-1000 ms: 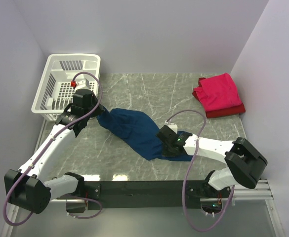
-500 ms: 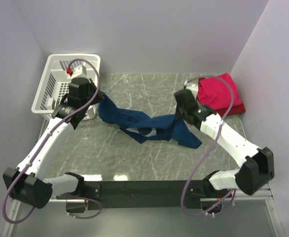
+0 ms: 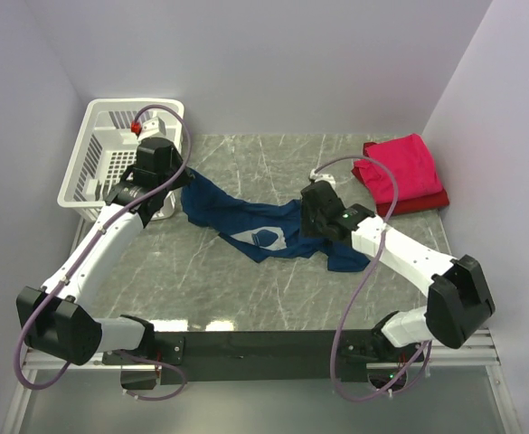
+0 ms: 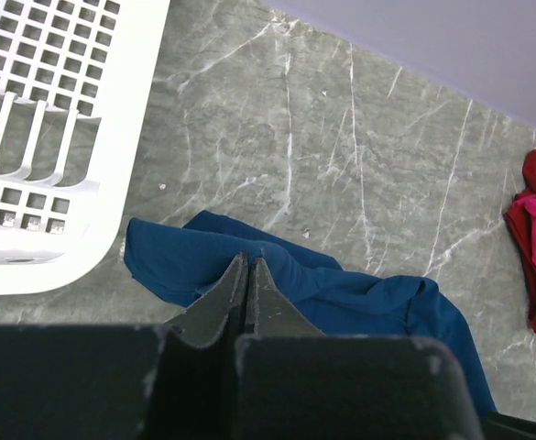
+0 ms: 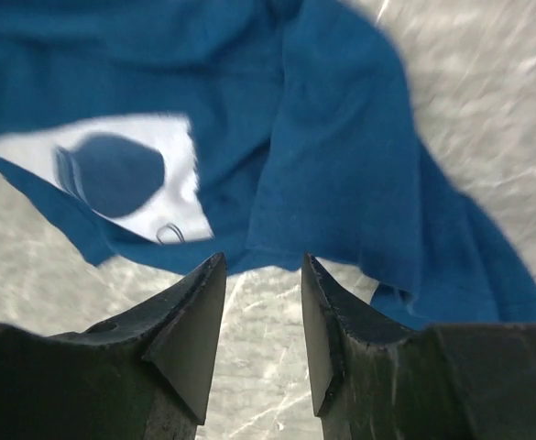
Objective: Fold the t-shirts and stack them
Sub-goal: Flatten the tshirt out
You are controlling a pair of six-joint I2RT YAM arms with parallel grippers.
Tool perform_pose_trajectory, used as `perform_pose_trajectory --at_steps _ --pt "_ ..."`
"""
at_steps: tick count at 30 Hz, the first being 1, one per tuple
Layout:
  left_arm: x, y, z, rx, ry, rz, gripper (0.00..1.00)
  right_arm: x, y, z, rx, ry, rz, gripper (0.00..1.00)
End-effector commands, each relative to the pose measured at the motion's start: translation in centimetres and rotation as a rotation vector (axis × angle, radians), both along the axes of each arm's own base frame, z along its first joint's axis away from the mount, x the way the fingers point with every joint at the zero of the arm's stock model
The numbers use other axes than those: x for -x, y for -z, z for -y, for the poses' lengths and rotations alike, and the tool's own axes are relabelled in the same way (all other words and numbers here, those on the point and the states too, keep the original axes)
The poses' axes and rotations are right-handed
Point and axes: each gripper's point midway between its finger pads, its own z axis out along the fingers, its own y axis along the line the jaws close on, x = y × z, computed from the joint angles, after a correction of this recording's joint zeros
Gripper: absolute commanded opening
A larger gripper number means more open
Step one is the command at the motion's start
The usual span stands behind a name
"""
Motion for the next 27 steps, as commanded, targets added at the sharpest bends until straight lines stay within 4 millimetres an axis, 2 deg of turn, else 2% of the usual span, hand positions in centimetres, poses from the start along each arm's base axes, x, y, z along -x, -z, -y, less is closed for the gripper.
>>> perform_pose_trajectory --at_steps 1,3,5,6,9,20,27 --pt "-0.2 -0.7 -0.1 -0.013 -0.001 0.029 0.01 -0.8 0.2 -2.0 -0.056 -0.027 0.018 0.45" --pt "-0.2 -0.4 -0.1 -0.017 -0.002 0.019 0.01 -1.0 1.2 -2.6 -0.029 -0.04 0.005 0.45" --pt "-0.2 -0.4 -0.1 -0.019 -0.001 0.018 0.0 -1.4 1.3 -3.4 -0.032 -0.056 0.007 0.45" --pt "-0.2 -0.3 -0.1 -0.021 -0.001 0.016 0.01 -1.5 2.4 -3.6 -0.016 -0.06 -0.016 0.44" --pt "-0.1 -0.5 -0.1 -0.021 0.001 0.018 0.01 -2.3 3.2 -4.0 0.019 -0.055 -0.037 0.43" --pt "-0.2 -0.4 -0.2 -0.027 -0.002 0.016 0.01 -1.4 6.9 -1.7 0.177 0.01 -0.112 0.42" --pt "-0.1 -0.6 -0.4 -0.028 -0.007 0.021 0.01 -0.9 8.8 -1.0 0.244 0.019 -0.155 0.41"
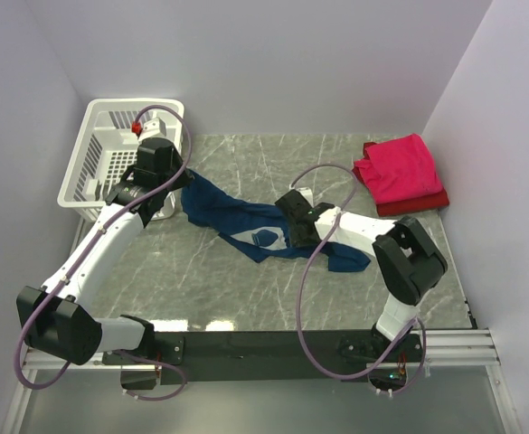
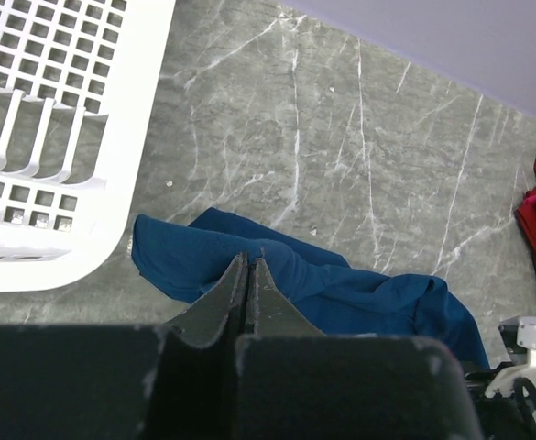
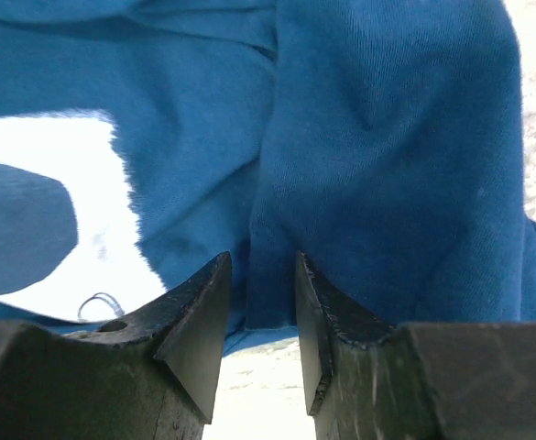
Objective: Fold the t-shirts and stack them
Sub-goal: Flatten the tshirt out
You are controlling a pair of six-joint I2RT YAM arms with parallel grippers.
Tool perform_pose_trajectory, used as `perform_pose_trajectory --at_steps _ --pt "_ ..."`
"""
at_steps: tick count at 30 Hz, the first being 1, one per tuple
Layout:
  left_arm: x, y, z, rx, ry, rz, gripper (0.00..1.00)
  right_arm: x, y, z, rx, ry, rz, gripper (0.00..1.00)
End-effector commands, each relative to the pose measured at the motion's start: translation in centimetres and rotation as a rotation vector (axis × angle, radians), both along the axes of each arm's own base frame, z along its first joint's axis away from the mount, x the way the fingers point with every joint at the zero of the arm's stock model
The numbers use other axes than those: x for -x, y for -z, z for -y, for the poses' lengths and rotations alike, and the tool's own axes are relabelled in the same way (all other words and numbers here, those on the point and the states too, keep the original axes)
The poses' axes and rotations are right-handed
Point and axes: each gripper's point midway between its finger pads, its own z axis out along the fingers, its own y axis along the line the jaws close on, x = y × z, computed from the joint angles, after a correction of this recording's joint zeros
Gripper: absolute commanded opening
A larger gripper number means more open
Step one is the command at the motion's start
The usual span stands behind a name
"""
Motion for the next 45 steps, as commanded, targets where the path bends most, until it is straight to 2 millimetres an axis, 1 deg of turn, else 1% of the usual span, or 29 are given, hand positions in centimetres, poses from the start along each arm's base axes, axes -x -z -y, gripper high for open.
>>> perform_pose_trajectory --at_steps 1,5,7,8,9,11,15,20,21,22,23,24,25,26,27,29,30,31,32,34,35,36,37,38,39,40,41,43,45 --pt "-0.1 -0.9 -0.2 -0.011 -0.008 0.031 0.01 -0.3 -0.1 0.3 0.043 0.025 0.017 0.41" --pt "-0.1 -1.0 -0.3 -0.013 -0.012 0.032 0.01 -0.2 -0.6 0.9 0.061 0.045 0.03 0.33" --pt "-0.1 -1.0 -0.3 -0.012 -0.012 0.033 0.01 -0.4 -1.3 1.3 0.072 0.058 0.051 0.26" --pt "-0.1 -1.0 -0.3 -0.014 -0.013 0.034 0.01 -0.4 -2.1 1.6 0.072 0.062 0.064 0.21" --pt "-0.2 -1.1 -0.3 -0.014 -0.013 0.035 0.01 -0.5 -2.6 1.8 0.077 0.07 0.079 0.11" --pt "-0.2 -1.0 -0.3 -0.015 -0.014 0.032 0.01 -0.6 -4.0 2.2 0.078 0.079 0.109 0.01" --pt "-0.2 -1.2 -0.5 -0.02 -0.02 0.035 0.01 -0.8 -6.5 3.5 0.098 0.112 0.168 0.0" --pt "-0.2 -2.1 -1.3 -0.028 -0.052 0.055 0.0 -2.1 -11.0 7.1 0.121 0.192 0.275 0.0" --pt "-0.4 -3.0 -1.1 -0.015 -0.042 0.071 0.01 -2.3 -11.9 7.6 0.131 0.195 0.292 0.0" --pt "-0.4 -3.5 -1.1 -0.01 -0.039 0.078 0.01 -2.4 -13.3 9.0 0.139 0.224 0.314 0.0" --pt "-0.5 -4.3 -0.9 -0.002 -0.032 0.092 0.01 -2.6 -14.7 9.6 0.15 0.242 0.346 0.0" --pt "-0.5 -6.0 -0.8 0.011 -0.024 0.122 0.01 -3.1 -16.8 10.0 0.142 0.248 0.386 0.0" --pt "-0.5 -7.0 -0.5 0.022 -0.008 0.139 0.01 -3.3 -18.2 10.7 0.136 0.267 0.412 0.0" --pt "-0.5 -8.2 -0.4 0.028 -0.003 0.16 0.0 -3.1 -20.5 11.2 0.106 0.276 0.459 0.0" --pt "-0.3 -10.4 -0.4 0.04 0.004 0.199 0.01 -3.3 -23.3 11.5 0.08 0.281 0.515 0.0" --pt "0.2 -13.0 -0.3 0.052 0.021 0.247 0.01 -2.9 -29.0 12.7 0.008 0.31 0.65 0.0" --pt "0.6 -15.4 -0.3 0.064 0.027 0.29 0.01 -2.5 -31.0 13.4 0.009 0.31 0.693 0.0" --pt "0.9 -16.6 -0.3 0.071 0.037 0.313 0.01 -2.0 -33.0 14.1 -0.005 0.323 0.736 0.0" --pt "1.5 -19.1 -0.4 0.08 0.041 0.363 0.01 -1.1 -36.6 15.0 -0.049 0.345 0.818 0.0" --pt "2.1 -21.1 -0.6 0.082 0.052 0.398 0.01 0.2 -40.2 16.2 -0.056 0.346 0.894 0.0" --pt "2.5 -22.2 -0.5 0.082 0.068 0.42 0.0 0.9 -42.9 16.7 -0.082 0.354 0.952 0.0" --pt "3.2 -24.8 -0.7 0.093 0.072 0.473 0.01 1.4 -44.2 17.2 -0.069 0.348 0.979 0.0" --pt "3.8 -26.2 -0.9 0.097 0.077 0.497 0.0 1.9 -45.5 17.8 -0.064 0.362 1.006 0.0" --pt "4.3 -27.0 -0.7 0.098 0.097 0.507 0.01 2.9 -47.8 18.4 -0.079 0.373 1.052 0.0" --pt "5.6 -29.7 -0.9 0.114 0.108 0.566 0.01 3.6 -48.9 19.0 -0.071 0.374 1.075 0.0" --pt "6.7 -31.1 -1.0 0.127 0.118 0.6 0.01 4.2 -49.9 19.4 -0.071 0.382 1.092 0.0" --pt "8.2 -33.0 -1.0 0.142 0.146 0.644 0.01 5.7 -51.7 20.2 -0.089 0.387 1.13 0.0" --pt "10.8 -35.1 -1.3 0.16 0.168 0.705 0.01 7.6 -53.4 21.0 -0.115 0.389 1.174 0.0" --pt "12.8 -36.2 -1.4 0.18 0.198 0.747 0.01 9.4 -54.9 21.7 -0.153 0.378 1.213 0.0"
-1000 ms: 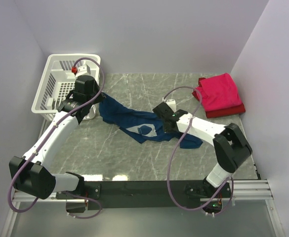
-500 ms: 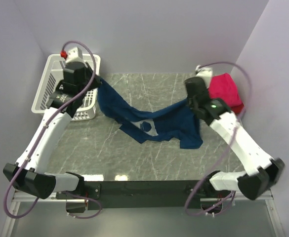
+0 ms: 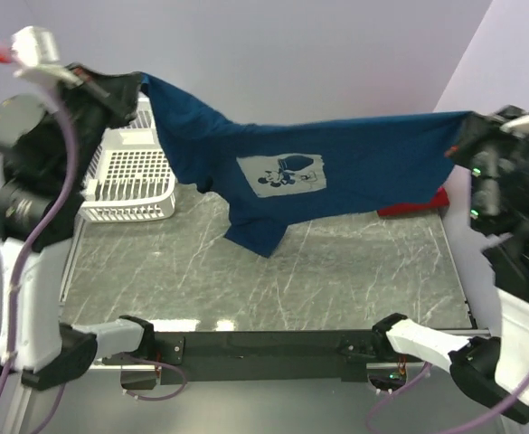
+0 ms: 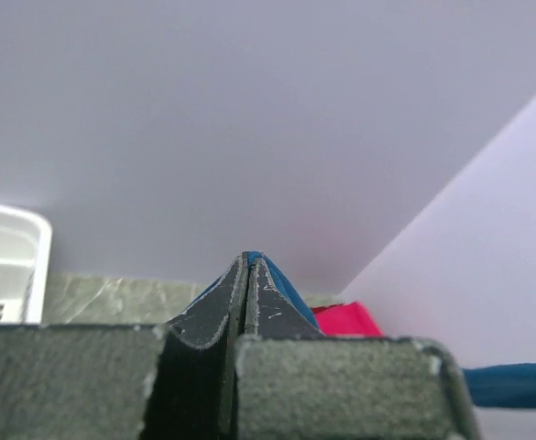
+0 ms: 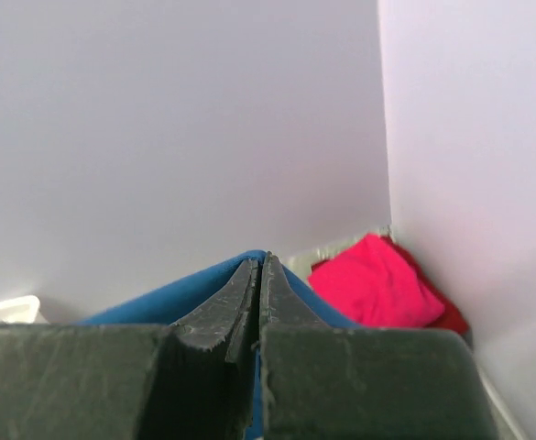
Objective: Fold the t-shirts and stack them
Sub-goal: Flatten the tshirt out
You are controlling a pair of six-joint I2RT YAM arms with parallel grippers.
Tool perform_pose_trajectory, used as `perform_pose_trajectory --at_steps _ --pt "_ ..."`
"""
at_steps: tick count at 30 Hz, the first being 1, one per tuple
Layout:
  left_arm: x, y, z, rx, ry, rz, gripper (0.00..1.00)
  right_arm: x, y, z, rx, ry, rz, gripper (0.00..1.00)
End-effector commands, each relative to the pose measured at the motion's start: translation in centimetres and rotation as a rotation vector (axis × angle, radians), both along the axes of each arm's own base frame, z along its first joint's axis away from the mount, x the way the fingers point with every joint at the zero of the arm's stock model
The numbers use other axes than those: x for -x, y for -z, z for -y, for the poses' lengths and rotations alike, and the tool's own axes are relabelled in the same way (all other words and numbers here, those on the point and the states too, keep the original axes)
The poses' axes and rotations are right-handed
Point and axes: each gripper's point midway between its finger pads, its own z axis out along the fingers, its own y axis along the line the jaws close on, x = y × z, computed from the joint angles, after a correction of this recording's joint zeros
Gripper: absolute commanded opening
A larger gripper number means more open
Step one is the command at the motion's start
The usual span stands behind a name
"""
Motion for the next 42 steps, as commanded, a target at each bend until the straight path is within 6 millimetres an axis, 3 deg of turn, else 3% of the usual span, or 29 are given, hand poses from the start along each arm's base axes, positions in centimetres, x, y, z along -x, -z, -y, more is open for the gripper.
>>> perform_pose_trajectory --at_steps 1,10,13,16,18,21,25,28,32,33,34,36,37,39,40,41,42 --pt "6.2 -4.1 -0.6 0.01 0.073 0.139 0.0 3.9 -1.7 2.3 0.022 0.011 0.041 0.0" --pt "14.6 -6.4 -0.5 0.06 0.224 0.26 0.01 11.3 -2.9 3.6 -0.062 -0.133 0.187 0.0" --pt "16.3 -6.9 -0.4 0.072 0.256 0.296 0.0 12.7 -3.4 4.1 -0.072 -0.142 0.215 0.0" --pt "16.4 -7.1 -0.2 0.074 0.272 0.314 0.01 13.0 -3.8 4.5 -0.074 -0.128 0.23 0.0" --pt "15.3 -6.4 0.1 0.069 0.27 0.29 0.01 12.1 -3.2 4.0 -0.059 -0.127 0.207 0.0" --pt "11.6 -4.4 1.3 0.05 0.269 0.212 0.01 9.3 -1.9 2.6 -0.038 -0.132 0.147 0.0" --pt "3.7 0.3 2.8 -0.009 0.214 0.041 0.01 4.2 0.6 0.3 -0.002 -0.115 0.054 0.0" --pt "-1.9 4.0 2.8 -0.051 0.121 -0.079 0.01 0.2 3.4 -1.4 0.032 -0.095 -0.032 0.0" --pt "-7.0 5.9 4.0 -0.091 0.104 -0.139 0.01 -3.9 4.4 -2.8 0.068 -0.076 -0.075 0.0" --pt "-9.1 7.4 4.6 -0.11 0.104 -0.179 0.01 -5.8 5.1 -3.6 0.085 -0.08 -0.107 0.0" --pt "-9.2 5.5 4.6 -0.104 0.102 -0.138 0.0 -6.4 4.0 -3.6 0.08 -0.078 -0.087 0.0" --pt "-11.3 5.6 5.1 -0.124 0.097 -0.139 0.01 -8.8 4.0 -4.4 0.094 -0.088 -0.103 0.0" --pt "-10.6 2.8 4.8 -0.115 0.092 -0.079 0.01 -8.9 2.1 -4.3 0.087 -0.089 -0.056 0.0" --pt "-11.8 1.6 4.3 -0.124 0.073 -0.051 0.01 -10.8 1.4 -4.3 0.097 -0.077 -0.051 0.0" --pt "-10.8 -1.1 3.7 -0.108 0.061 0.024 0.01 -10.4 -0.9 -4.1 0.094 -0.082 0.003 0.0" --pt "-10.8 -2.0 3.0 -0.103 0.043 0.056 0.01 -10.6 -1.7 -4.1 0.094 -0.083 0.023 0.0" --pt "-9.3 -4.0 2.3 -0.097 0.031 0.12 0.01 -11.4 -2.1 -4.0 0.097 -0.08 0.031 0.0"
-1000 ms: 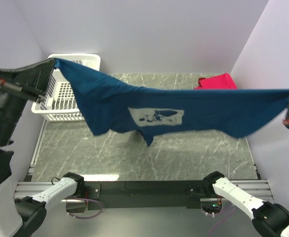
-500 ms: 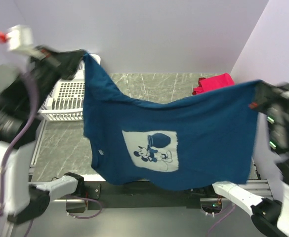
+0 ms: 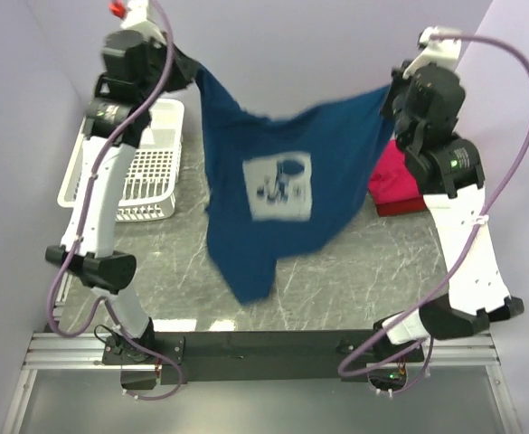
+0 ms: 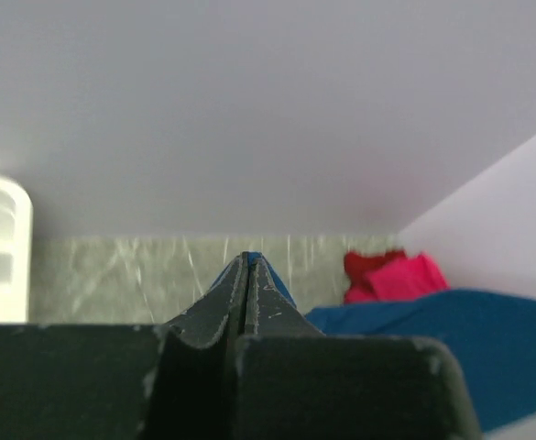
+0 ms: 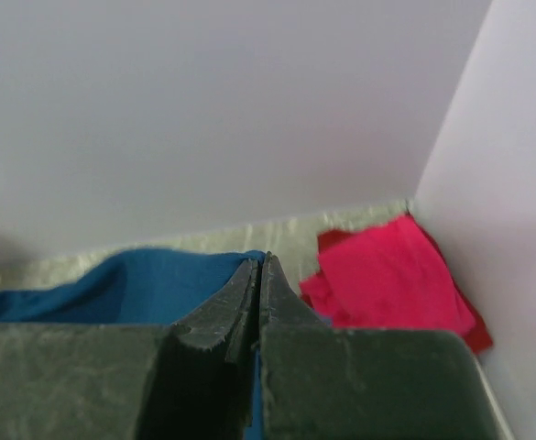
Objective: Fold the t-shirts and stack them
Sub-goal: Flatten the tshirt out
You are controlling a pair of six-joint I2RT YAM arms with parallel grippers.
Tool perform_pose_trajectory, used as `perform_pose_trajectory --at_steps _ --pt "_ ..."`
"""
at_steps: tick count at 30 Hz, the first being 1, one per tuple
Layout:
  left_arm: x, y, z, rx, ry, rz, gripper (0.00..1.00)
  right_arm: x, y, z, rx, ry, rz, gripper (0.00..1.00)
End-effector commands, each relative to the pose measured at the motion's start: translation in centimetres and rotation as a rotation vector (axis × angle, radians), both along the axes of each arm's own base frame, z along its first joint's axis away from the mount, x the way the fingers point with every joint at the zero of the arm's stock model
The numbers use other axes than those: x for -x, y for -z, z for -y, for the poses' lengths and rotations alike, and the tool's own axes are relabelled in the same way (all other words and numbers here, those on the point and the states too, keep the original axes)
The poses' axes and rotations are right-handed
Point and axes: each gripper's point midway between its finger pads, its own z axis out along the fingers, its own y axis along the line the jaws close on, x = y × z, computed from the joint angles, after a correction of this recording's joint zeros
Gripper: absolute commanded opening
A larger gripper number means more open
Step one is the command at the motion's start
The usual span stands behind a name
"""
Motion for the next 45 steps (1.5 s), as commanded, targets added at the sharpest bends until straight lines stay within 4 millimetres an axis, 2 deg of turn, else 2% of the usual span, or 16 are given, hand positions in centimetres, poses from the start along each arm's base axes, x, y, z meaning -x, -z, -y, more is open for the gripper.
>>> perform_pose_trajectory --at_steps 1,3,6,9,11,12,15,17,18,21,24,26,27,32,37,45 --pt "6.0 -12.0 -3.9 0.045 -0.062 0.358 0.01 2.3 -10.1 1.4 -0.064 -0.015 0.301 0.0" --pt "9.1 -15.7 -6.0 0.066 -0.119 0.499 0.01 2.9 -11.5 1.5 -0.068 -0.028 0.348 0.0" --pt "11.9 -17.3 -7.4 0.055 -0.16 0.578 0.01 4.5 -12.9 1.8 -0.042 -0.045 0.412 0.0" --pt "14.9 -17.6 -7.4 0.059 -0.12 0.622 0.0 5.2 -11.0 2.2 -0.024 -0.045 0.385 0.0" --pt "13.4 -13.0 -6.2 0.05 -0.072 0.529 0.0 3.9 -6.6 1.8 0.005 -0.049 0.301 0.0" --pt "15.2 -12.7 -5.7 0.079 -0.022 0.532 0.01 4.7 -5.6 2.1 0.007 -0.046 0.294 0.0" --pt "13.2 0.2 -3.3 0.109 0.073 0.247 0.01 3.5 4.7 1.8 0.062 -0.048 0.089 0.0" --pt "13.8 5.8 -2.2 0.135 0.105 0.123 0.01 4.0 8.8 1.7 0.065 -0.06 0.005 0.0" --pt "15.0 11.1 -1.7 0.16 0.117 0.015 0.01 4.9 12.6 1.8 0.075 -0.07 -0.072 0.0" --pt "18.4 17.8 0.4 0.215 0.18 -0.115 0.01 7.7 18.3 1.6 0.018 -0.106 -0.166 0.0" --pt "21.6 22.8 1.3 0.173 0.172 -0.294 0.06 10.4 21.4 1.4 -0.059 -0.122 -0.241 0.0" --pt "23.7 25.2 1.6 0.149 0.179 -0.39 0.3 11.4 21.9 0.4 -0.102 -0.18 -0.26 0.05" --pt "24.6 25.4 1.5 0.162 0.187 -0.397 0.4 11.9 22.1 0.2 -0.105 -0.192 -0.281 0.22" --pt "24.7 25.4 0.3 0.148 0.133 -0.386 0.71 12.5 20.5 -0.1 -0.13 -0.22 -0.257 0.5" --pt "22.7 25.0 1.9 0.124 0.157 -0.381 0.77 11.5 19.8 -0.9 -0.153 -0.238 -0.24 0.52" --pt "15.8 25.8 5.5 0.05 0.117 -0.4 0.85 6.3 25.0 -3.0 -0.205 -0.208 -0.355 0.51"
